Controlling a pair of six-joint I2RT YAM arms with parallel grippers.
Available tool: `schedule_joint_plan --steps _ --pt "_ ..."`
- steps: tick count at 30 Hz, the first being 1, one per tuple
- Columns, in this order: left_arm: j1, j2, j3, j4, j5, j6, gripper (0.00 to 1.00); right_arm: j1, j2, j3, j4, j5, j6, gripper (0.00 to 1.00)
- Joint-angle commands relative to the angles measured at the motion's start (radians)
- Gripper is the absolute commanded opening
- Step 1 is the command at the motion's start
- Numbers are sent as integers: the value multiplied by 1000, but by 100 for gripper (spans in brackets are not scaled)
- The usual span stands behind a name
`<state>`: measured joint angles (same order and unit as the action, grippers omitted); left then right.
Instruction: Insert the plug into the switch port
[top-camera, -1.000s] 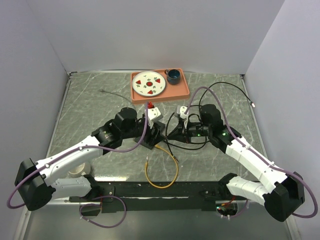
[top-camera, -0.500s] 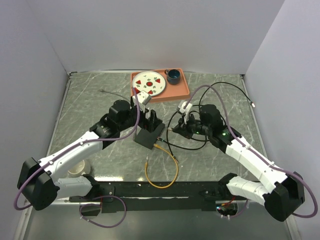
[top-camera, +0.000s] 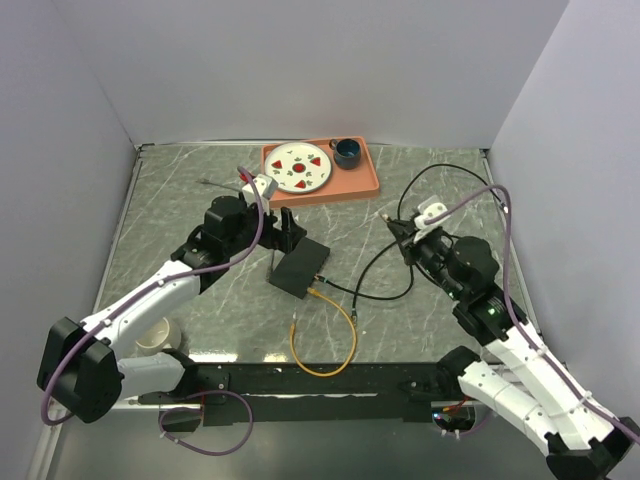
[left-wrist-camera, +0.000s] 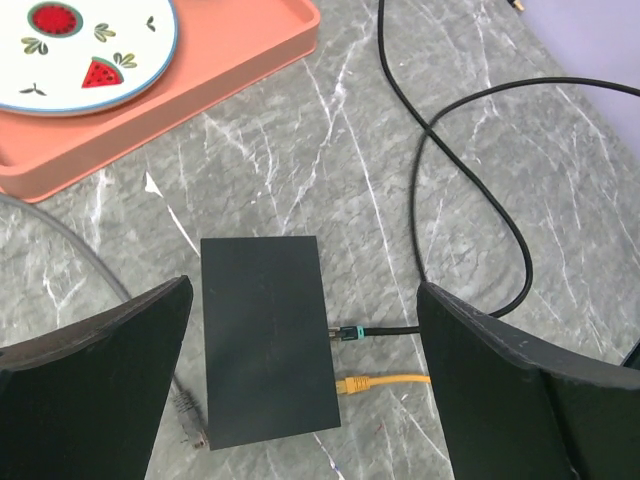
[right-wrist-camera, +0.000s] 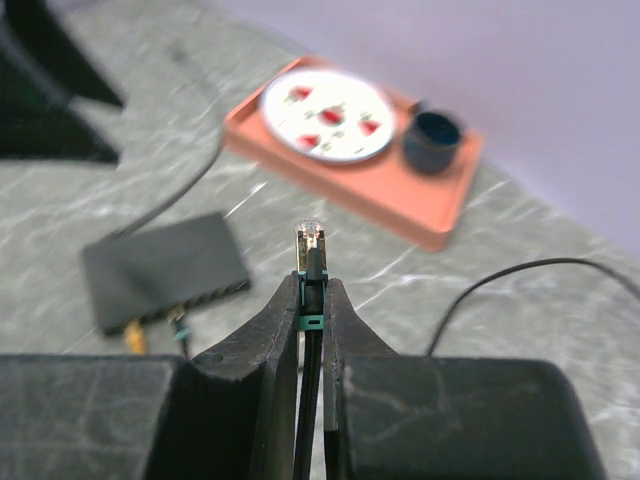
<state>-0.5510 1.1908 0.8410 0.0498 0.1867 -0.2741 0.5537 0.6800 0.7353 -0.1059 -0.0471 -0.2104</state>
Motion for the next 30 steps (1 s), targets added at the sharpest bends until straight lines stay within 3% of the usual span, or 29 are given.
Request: schedule_joint_plan --steps 1,13,20,30 --pt "10 13 -5 48 27 -28 99 -1 -57 -31 103 148 -27 0" --pt "106 116 -57 133 102 -105 99 -1 226 -83 147 -91 91 0" --pt "206 214 -83 216 223 -172 99 -1 415 -91 208 -138 150 0" --pt "244 339 -88 317 352 -234 99 32 633 -4 248 -171 157 0"
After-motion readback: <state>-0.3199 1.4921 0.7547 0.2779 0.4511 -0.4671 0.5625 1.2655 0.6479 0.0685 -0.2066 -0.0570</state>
